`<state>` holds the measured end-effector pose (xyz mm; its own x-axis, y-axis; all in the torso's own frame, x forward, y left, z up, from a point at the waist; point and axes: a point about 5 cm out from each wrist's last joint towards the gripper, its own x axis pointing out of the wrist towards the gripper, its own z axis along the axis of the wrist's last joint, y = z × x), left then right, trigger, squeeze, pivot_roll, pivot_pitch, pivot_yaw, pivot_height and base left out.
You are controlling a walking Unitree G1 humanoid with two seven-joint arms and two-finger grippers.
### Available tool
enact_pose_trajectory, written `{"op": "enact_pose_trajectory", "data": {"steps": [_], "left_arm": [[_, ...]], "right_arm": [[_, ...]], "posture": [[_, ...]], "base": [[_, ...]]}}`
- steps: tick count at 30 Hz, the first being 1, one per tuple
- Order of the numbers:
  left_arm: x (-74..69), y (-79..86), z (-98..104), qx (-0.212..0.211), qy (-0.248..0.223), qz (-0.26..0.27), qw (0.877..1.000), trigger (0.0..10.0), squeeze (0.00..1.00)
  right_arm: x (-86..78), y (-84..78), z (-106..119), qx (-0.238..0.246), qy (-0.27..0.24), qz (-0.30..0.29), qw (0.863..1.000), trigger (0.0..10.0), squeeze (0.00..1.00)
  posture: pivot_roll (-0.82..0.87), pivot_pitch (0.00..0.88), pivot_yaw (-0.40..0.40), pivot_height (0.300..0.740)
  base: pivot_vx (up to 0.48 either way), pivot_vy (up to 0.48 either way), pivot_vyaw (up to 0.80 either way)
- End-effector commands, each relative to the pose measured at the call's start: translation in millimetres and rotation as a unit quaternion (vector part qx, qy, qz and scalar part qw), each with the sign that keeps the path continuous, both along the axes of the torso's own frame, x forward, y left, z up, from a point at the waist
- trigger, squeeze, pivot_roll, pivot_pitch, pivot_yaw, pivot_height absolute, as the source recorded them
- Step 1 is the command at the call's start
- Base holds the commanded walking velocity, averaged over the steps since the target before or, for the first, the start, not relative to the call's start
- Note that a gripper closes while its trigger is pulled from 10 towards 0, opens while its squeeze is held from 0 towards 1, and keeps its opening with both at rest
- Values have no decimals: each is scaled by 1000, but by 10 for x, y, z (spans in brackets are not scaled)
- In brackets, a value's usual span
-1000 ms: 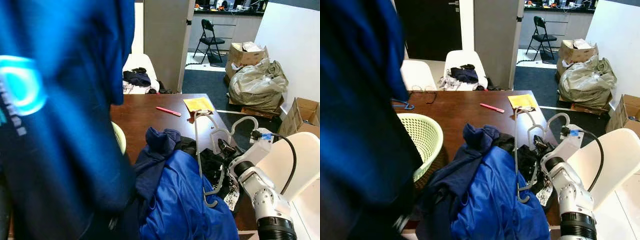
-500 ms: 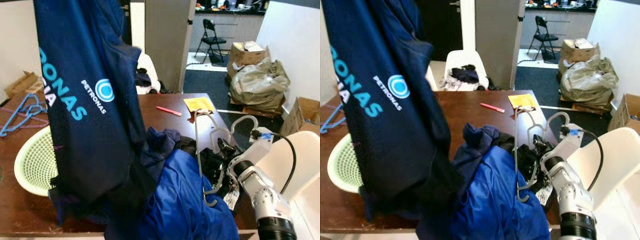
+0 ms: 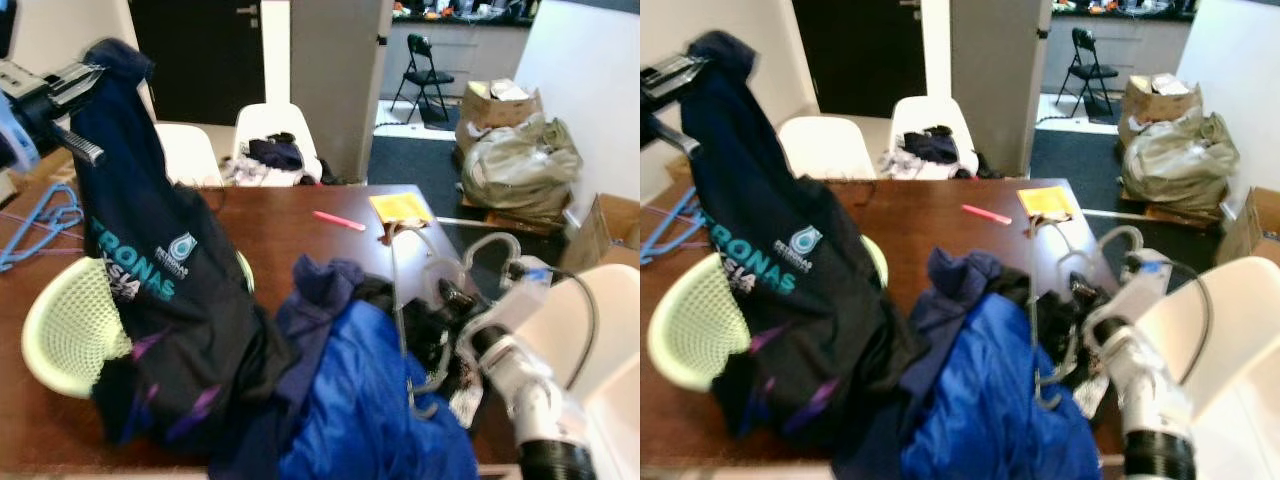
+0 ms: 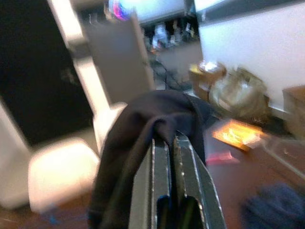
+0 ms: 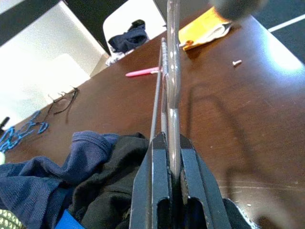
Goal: Hang hanger
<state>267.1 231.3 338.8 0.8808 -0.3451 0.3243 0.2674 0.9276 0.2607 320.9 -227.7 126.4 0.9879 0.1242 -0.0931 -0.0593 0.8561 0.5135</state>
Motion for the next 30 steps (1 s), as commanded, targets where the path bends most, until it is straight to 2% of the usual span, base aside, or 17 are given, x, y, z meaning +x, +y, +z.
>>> {"op": "enact_pose_trajectory", "data": {"steps": [1,2,3,5,7,10,11,12,15,18,21,23,24,26,27,29,30], "left_arm": [[-51,-67,-35,-6,3,5,1000,0,0],[-119,-185,-206,-27,14,7,1000,0,0],[-119,-185,-206,-27,14,7,1000,0,0],[-252,-405,-514,-36,30,26,999,0,0],[-305,-473,-620,-38,39,37,998,0,0],[-305,-473,-620,-38,39,37,998,0,0],[-372,-546,-720,-34,52,48,997,0,0],[-449,-545,-842,-26,79,76,994,0,0],[-503,-535,-916,-21,99,96,990,0,0],[-578,-410,-1019,-36,136,143,980,0,0],[-578,-410,-1019,-36,136,143,980,0,0],[-706,-292,-1181,-53,189,178,964,0,0],[-706,-292,-1181,-53,189,178,964,0,0],[-896,-293,-1338,-91,232,186,950,0,0],[-896,-293,-1338,-91,232,186,950,0,0],[-1014,-391,-1360,-157,233,151,948,0,0],[-1014,-391,-1360,-157,233,151,948,0,0]], "right_arm": [[-28,2,-78,3,21,3,1000,10000,0],[-26,3,-77,5,21,6,1000,10000,0],[-26,3,-77,5,21,6,1000,10000,0],[-22,15,-76,9,23,12,1000,10000,0],[-22,19,-75,10,23,14,1000,10000,0],[-22,19,-75,10,23,14,1000,10000,0],[-25,19,-73,12,23,15,1000,10000,0],[-28,17,-70,15,23,17,999,10000,0],[-30,16,-68,17,23,17,999,10000,0],[-28,8,-66,20,23,19,999,10000,0],[-28,8,-66,20,23,19,999,10000,0],[-24,2,-65,23,23,22,999,10000,0],[-24,2,-65,23,23,22,999,10000,0],[-18,2,-68,25,24,26,999,10000,0],[-18,2,-68,25,24,26,999,10000,0],[-6,8,-72,28,25,30,999,10000,0],[-6,8,-72,28,25,30,999,10000,0]], "posture": [[92,4,-42,740],[99,10,-47,740],[99,10,-47,740],[102,19,-47,740],[101,21,-48,740],[101,21,-48,740],[101,24,-50,740],[104,27,-48,740],[104,27,-48,740],[108,27,-46,740],[108,27,-46,740],[109,27,-48,740],[109,27,-48,740],[117,26,-54,740],[117,26,-54,740],[135,25,-62,740],[135,25,-62,740]], "base": [[0,0,0],[0,0,0],[0,0,0],[0,0,0],[0,0,0],[0,0,0],[0,0,0],[0,0,0],[0,0,0],[0,0,0],[0,0,0],[0,0,0],[0,0,0],[0,0,0],[0,0,0],[0,0,0],[0,0,0]]}}
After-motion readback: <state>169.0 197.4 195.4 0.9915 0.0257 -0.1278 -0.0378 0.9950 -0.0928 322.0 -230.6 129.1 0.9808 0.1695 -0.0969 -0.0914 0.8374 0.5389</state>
